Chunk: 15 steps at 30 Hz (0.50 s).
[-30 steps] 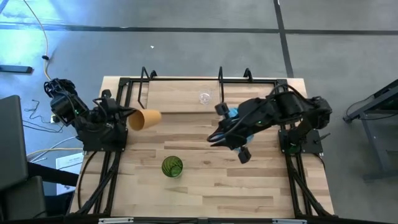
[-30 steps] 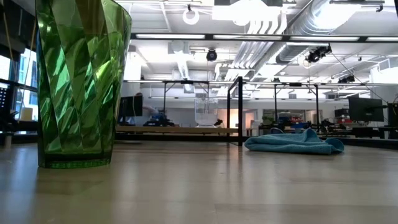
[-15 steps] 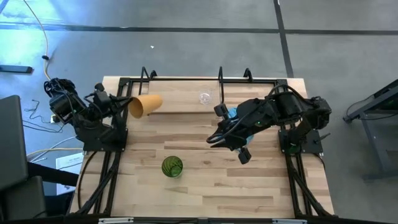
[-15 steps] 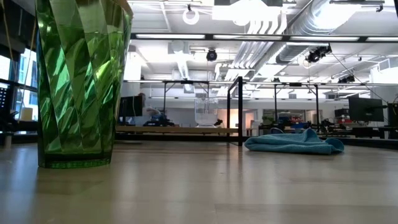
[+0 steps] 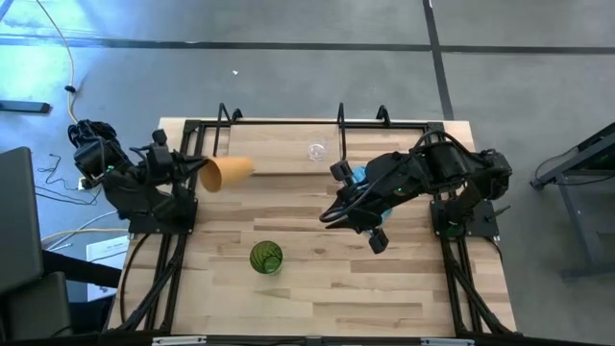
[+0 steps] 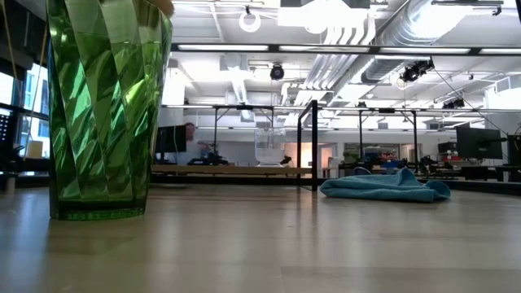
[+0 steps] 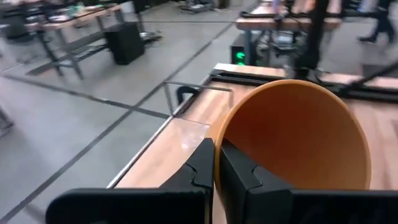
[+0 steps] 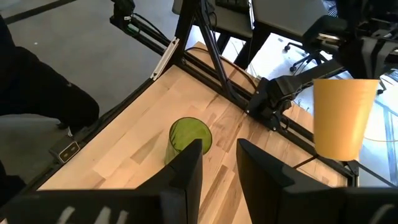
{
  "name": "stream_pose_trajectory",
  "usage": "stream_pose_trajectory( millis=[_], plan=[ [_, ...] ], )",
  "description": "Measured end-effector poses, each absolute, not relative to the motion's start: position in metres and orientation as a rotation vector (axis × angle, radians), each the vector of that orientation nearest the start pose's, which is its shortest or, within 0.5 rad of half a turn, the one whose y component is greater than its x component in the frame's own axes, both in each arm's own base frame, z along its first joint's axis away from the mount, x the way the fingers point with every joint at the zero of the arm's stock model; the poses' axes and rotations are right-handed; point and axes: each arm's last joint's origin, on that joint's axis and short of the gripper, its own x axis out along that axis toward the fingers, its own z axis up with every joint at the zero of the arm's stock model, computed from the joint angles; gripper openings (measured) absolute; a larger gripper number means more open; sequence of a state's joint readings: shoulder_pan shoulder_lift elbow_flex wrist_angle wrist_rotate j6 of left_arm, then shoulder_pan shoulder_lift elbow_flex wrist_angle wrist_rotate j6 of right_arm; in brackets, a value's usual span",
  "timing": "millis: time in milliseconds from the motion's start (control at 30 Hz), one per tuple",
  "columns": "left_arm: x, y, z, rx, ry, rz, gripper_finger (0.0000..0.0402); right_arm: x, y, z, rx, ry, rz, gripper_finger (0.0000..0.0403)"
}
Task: Stack small to large cups/mugs on shelf
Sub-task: Put the yellow cup on the shelf
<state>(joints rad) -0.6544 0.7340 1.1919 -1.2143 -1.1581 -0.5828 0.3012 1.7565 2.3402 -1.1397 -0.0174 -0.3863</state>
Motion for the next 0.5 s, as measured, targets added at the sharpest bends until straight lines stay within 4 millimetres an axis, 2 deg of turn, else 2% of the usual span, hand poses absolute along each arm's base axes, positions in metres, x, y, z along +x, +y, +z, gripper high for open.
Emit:
stream_pose_trajectory(
  millis=[200, 500],
  plan=[
    [0.079, -0.029, 0.395, 0.075, 0.318, 0.450, 0.0000, 0.307, 0.097, 0.497, -0.445, 0.486, 0.431, 0.0092],
    [0.072, -0.027, 0.409, 0.091, 0.249, 0.284, 0.0000, 0.307, 0.096, 0.497, -0.436, 0.491, 0.432, 0.0092]
  ],
)
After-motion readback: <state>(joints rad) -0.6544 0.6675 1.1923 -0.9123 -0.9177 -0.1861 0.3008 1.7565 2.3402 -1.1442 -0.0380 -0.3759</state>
